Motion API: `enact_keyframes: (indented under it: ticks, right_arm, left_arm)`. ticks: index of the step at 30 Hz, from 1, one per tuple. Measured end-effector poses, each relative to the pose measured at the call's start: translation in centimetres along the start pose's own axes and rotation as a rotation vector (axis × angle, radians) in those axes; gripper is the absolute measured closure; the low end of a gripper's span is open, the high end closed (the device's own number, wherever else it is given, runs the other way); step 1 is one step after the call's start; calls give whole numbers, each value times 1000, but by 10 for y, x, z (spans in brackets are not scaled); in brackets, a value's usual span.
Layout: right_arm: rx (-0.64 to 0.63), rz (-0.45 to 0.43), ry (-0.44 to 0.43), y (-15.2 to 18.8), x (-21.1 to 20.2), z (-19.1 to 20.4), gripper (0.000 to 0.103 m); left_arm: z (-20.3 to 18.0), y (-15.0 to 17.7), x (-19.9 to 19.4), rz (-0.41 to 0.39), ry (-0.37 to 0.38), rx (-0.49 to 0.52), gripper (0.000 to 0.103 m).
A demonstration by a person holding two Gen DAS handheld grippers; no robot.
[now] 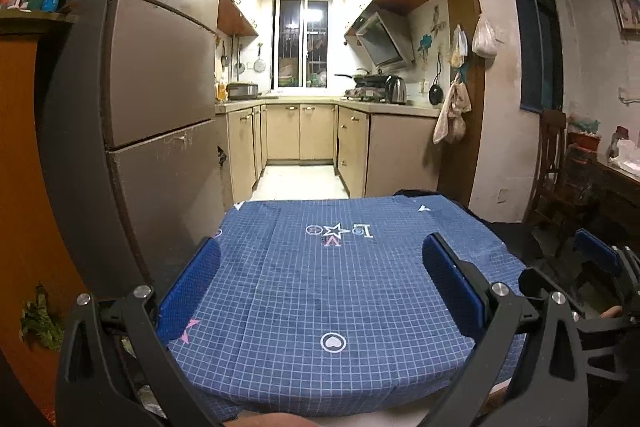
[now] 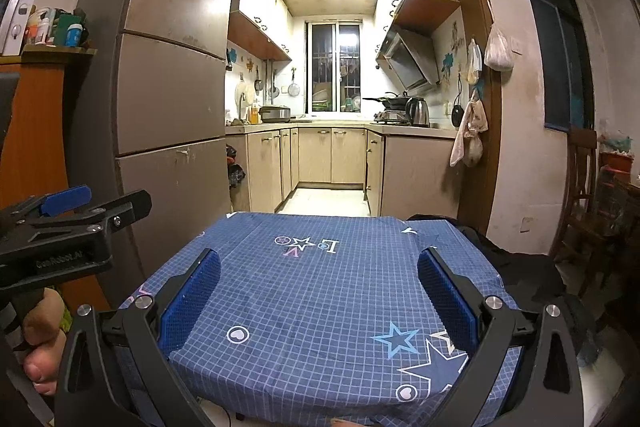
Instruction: Collect trash
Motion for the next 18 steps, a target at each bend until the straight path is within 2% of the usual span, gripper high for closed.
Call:
enact_keyframes:
  ticks: [10,14,18]
  right_arm:
    - [13,0,6,5,-3,-6,5]
    - [16,5,2,6,-2,-6,5]
    - [17,12,3,9,-2,-7,5]
  left_arm:
    - [-10,1,-4,-48,29,22,5]
    - [-9,5,7,10,27,19,5]
    - [-8,10,15,33,-7,8,5]
Point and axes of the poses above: each gripper's, at about its wrist camera, not at the fingertips, and x roughly the way its jaws point, z to its left, y to its underside, the point moved 3 cm from there along x, roughly the way its jaws point, and after that the axes turned 10 degrees about -x, right-handed, at the moved point
